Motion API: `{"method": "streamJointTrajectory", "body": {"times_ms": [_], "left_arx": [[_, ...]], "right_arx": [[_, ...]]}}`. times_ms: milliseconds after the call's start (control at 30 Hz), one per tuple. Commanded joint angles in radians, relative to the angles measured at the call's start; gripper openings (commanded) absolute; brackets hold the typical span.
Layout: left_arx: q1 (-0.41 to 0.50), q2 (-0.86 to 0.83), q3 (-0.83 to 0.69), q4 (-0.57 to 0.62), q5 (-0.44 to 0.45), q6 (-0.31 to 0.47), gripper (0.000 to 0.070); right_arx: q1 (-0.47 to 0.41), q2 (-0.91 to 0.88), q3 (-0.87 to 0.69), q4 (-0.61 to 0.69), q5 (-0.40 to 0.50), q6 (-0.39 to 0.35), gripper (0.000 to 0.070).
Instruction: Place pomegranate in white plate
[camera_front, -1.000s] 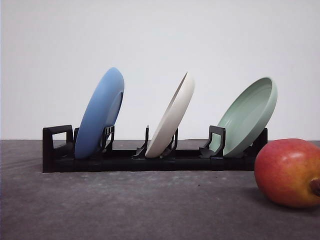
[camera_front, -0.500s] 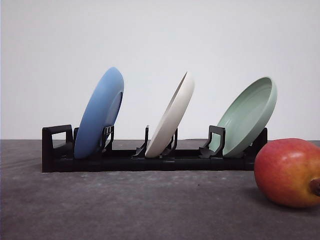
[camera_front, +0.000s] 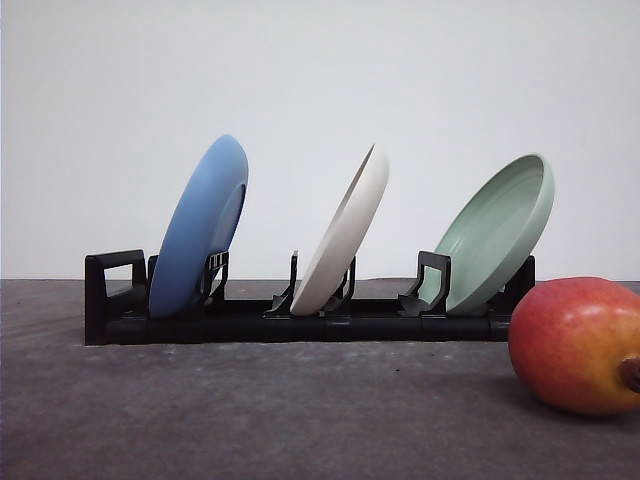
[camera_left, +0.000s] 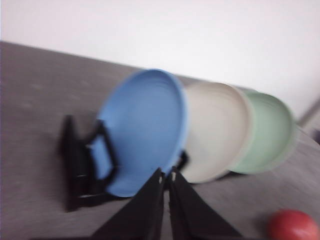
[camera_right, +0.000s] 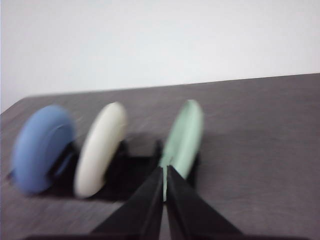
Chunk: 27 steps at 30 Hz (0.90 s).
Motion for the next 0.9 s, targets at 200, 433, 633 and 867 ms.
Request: {"method": "streamJointTrajectory", "body": {"times_ms": [200, 433, 633, 867], "left_arx": [[-0.028, 0.265, 0.305, -0.128, 0.300, 0.142, 0.0000], [-0.043, 0.346, 0.397, -0.091, 0.417, 0.175, 0.0000], [-0.043, 0.346, 0.397, -0.072, 0.417, 0.180, 0.0000], [-0.043, 0.347, 0.397, -0.073, 0.414, 0.187, 0.0321]], "right_arx": [[0.001, 0.161, 0.208, -0.092, -0.206, -0.139, 0.0005], [0.001, 0.185, 0.226, -0.091, -0.235, -0.140, 0.0005], [0.001, 0.185, 0.226, -0.091, -0.235, -0.139, 0.0006], [0.001, 0.185, 0.226, -0.091, -0.235, -0.139, 0.0382]]}}
